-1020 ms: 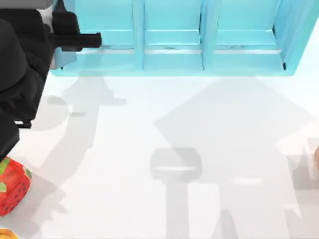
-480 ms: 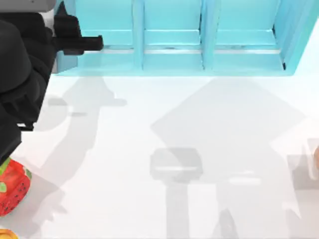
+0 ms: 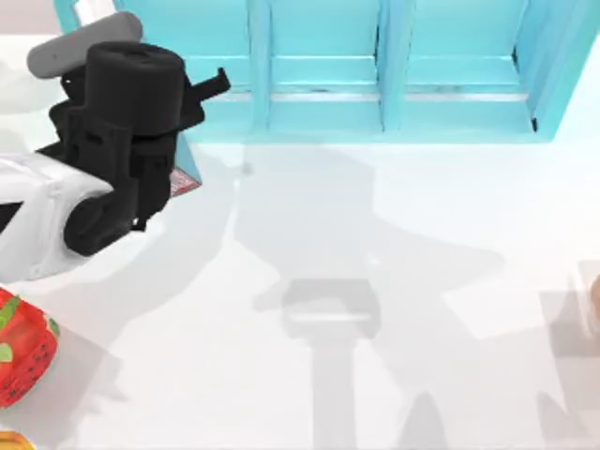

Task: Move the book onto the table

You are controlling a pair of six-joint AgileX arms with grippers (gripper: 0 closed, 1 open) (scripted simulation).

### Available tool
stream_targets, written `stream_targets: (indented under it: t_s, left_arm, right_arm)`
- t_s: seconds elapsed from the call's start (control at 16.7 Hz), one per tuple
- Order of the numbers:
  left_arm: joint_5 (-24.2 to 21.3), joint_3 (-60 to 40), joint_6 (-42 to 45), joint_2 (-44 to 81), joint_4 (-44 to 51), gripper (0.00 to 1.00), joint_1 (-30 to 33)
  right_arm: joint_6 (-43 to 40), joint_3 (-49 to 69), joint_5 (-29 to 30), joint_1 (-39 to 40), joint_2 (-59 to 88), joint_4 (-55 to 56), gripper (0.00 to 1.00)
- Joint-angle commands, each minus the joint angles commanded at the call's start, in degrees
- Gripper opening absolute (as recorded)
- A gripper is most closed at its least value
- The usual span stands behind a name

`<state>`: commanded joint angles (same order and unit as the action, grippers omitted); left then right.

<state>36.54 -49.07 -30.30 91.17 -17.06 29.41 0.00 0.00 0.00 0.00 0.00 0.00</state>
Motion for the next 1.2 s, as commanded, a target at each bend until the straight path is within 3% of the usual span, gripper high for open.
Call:
stream_targets:
  t_s: [0.3,0.66,0.96,1.2]
  left_arm:
    - [11.66,-11.05,-35.53,15.92,14.91,0.00,6.38]
    - [24.14,-24.38,-76.89,29.97,32.64,0.00,18.35]
    - [31.42,-33.17,-104.34,35.36,44.61,0.00,29.82]
    - [35.30,-38.26,-120.82,36.62,51.36,0.00,38.22]
  right_arm:
    - [0.00,0.00,0.00,0.00,0.00,0.00,1.00]
    - [0.00,0.00,0.00,0.00,0.00,0.00,1.00]
    - [0.00,0.00,0.00,0.00,0.00,0.00,1.00]
    - [0.00,0.00,0.00,0.00,0.00,0.00,1.00]
